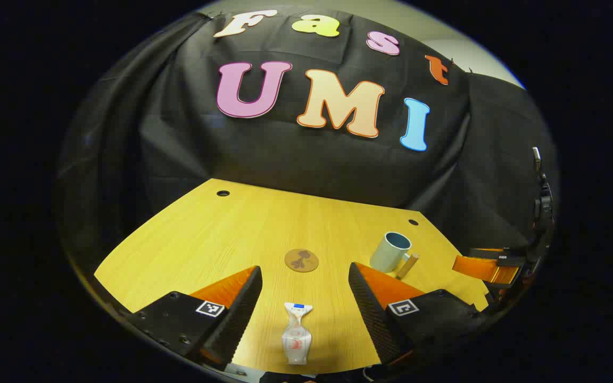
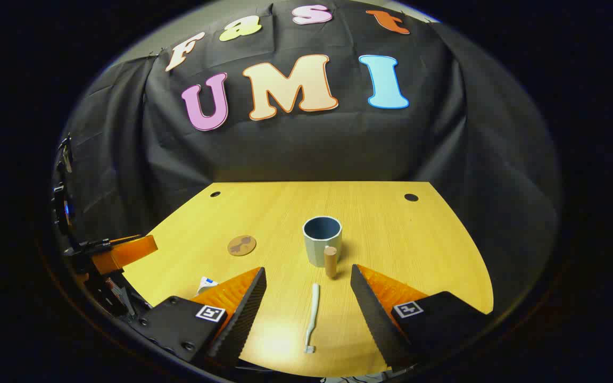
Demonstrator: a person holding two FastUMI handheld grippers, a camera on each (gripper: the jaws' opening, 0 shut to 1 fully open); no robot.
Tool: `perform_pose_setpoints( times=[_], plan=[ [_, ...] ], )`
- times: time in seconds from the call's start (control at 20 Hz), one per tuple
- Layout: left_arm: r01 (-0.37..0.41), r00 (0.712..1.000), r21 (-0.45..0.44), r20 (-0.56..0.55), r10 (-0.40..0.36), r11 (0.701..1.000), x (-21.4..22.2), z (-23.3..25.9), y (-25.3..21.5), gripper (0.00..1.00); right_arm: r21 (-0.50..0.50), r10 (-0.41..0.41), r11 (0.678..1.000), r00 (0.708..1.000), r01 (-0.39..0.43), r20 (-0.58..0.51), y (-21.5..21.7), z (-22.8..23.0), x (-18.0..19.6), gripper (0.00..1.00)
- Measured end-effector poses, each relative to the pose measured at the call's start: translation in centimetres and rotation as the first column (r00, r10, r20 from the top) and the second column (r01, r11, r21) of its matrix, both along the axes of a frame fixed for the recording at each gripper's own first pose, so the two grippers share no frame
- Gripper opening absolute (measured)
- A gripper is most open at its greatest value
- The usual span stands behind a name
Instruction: Put the toothbrush and toothpaste on the desktop into the cup, then pick up the cup and place it on the coaster on the desktop.
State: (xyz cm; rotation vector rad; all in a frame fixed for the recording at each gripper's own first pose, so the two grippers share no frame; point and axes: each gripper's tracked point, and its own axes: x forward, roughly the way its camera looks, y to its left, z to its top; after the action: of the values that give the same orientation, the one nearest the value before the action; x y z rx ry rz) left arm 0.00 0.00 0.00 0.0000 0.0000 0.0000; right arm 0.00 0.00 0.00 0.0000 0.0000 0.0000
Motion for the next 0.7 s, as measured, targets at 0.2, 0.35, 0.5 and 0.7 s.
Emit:
perform_pose_setpoints(
  times=[0.2, 0.35, 0.5, 0.7],
  plan=[
    [0.031, 0.999, 0.001, -0.032, -0.031, 1.0, 0.8, -0.2, 1.4, 0.95, 0.016, -0.062, 0.998, 0.998, 0.062, 0.0, 0.6, 0.0, 0.9, 0.98],
    [0.067, 0.997, -0.002, -0.047, -0.067, 0.998, 1.7, -0.2, 2.1, 0.95, 0.055, -0.097, 0.994, 0.995, 0.098, -0.023, 1.2, -1.0, 0.9, 0.98],
    [0.082, 0.995, 0.01, -0.051, -0.081, 0.997, 1.9, 0.0, 3.2, 0.95, 0.058, -0.132, 0.989, 0.99, 0.134, -0.05, 2.1, -2.4, 0.5, 0.94],
    [0.125, 0.991, 0.043, -0.062, -0.122, 0.991, 2.2, 0.0, 4.3, 0.95, 0.054, -0.165, 0.984, 0.984, 0.169, -0.073, 3.4, -3.7, 0.1, 0.98]
  ],
)
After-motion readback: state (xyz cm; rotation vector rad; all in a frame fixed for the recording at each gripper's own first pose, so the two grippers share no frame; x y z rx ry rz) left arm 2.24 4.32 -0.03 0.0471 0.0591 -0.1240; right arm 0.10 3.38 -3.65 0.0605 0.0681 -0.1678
